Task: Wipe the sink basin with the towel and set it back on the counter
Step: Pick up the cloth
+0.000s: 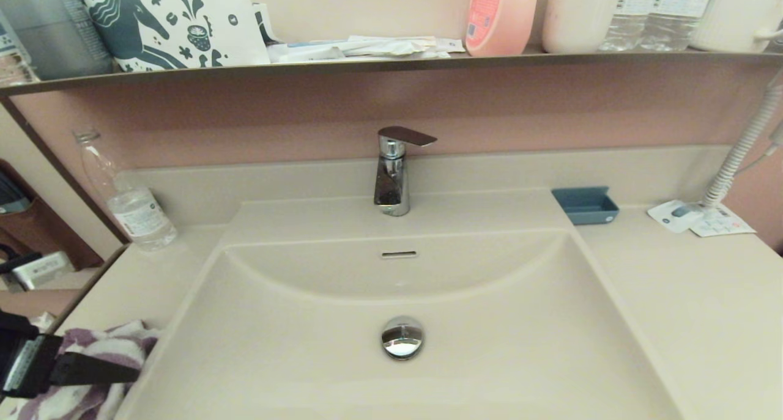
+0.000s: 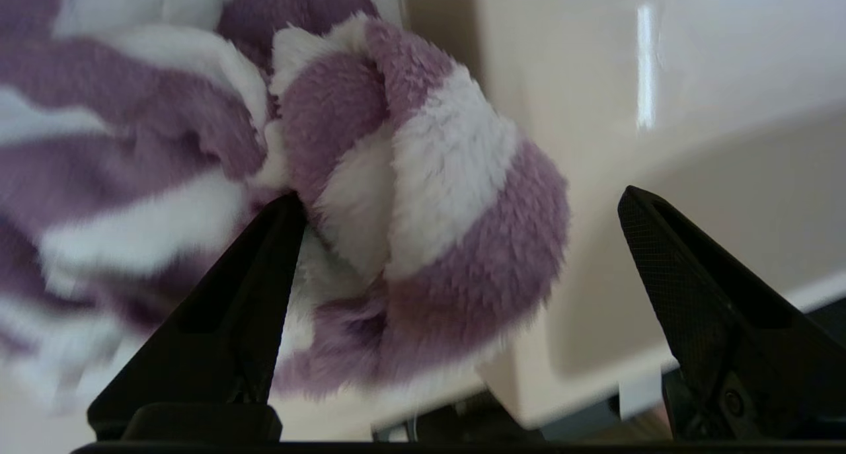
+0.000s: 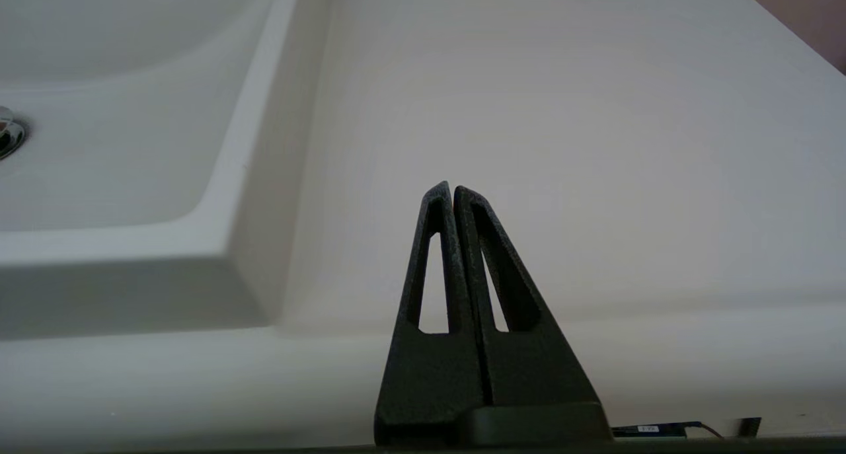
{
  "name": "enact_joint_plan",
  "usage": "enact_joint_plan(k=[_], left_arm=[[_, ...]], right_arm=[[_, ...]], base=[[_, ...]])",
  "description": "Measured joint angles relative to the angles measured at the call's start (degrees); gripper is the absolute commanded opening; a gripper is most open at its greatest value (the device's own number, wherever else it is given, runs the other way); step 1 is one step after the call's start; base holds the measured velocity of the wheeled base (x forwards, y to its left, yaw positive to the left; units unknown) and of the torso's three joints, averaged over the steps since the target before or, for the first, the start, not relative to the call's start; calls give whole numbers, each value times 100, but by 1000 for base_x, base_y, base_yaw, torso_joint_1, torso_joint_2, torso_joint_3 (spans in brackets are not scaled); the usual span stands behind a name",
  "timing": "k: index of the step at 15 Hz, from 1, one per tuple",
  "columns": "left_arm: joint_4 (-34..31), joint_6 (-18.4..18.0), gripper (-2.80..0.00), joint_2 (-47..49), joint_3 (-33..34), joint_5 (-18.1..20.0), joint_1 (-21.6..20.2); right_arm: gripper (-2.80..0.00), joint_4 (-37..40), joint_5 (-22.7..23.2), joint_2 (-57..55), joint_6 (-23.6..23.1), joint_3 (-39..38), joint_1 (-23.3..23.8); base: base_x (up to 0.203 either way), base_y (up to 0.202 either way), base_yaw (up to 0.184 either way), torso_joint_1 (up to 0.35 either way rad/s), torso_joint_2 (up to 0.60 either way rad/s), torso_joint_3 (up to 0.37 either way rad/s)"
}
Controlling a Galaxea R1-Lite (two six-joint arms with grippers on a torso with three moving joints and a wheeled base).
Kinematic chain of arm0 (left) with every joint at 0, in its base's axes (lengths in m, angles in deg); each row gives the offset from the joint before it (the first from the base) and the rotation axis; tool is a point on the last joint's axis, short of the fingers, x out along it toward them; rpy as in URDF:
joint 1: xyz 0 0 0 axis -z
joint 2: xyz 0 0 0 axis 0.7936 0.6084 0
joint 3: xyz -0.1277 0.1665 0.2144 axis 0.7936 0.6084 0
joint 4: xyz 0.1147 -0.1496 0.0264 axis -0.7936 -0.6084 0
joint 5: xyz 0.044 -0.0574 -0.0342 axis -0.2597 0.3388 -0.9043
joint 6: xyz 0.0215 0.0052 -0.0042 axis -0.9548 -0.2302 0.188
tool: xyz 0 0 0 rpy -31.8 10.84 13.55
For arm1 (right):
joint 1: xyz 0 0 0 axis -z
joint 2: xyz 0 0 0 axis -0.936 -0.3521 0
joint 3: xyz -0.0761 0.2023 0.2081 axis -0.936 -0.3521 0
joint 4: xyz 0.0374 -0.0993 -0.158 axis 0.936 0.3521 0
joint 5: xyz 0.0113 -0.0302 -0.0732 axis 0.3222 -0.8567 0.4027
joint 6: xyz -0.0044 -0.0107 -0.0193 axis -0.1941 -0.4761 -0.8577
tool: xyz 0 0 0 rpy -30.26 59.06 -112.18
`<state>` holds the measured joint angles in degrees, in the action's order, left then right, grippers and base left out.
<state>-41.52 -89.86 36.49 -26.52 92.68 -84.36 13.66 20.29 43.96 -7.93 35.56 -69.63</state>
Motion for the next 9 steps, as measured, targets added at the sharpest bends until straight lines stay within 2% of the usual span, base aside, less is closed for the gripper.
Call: enact_joint_plan(k=[3, 6, 9], left_arm=[[204, -39, 0, 262, 244, 80, -114], [231, -291, 0, 510, 345, 84, -316], [623, -344, 0, 623, 649, 99, -379]], right_arm=[[-280, 0, -2, 0, 1, 0, 0], [-280, 0, -2, 0, 1, 0, 0], [-280, 0, -2, 0, 1, 0, 0]], base=[[0, 0, 0, 0, 0, 0], [0, 0, 0, 0, 0, 0], [0, 0, 0, 0, 0, 0]])
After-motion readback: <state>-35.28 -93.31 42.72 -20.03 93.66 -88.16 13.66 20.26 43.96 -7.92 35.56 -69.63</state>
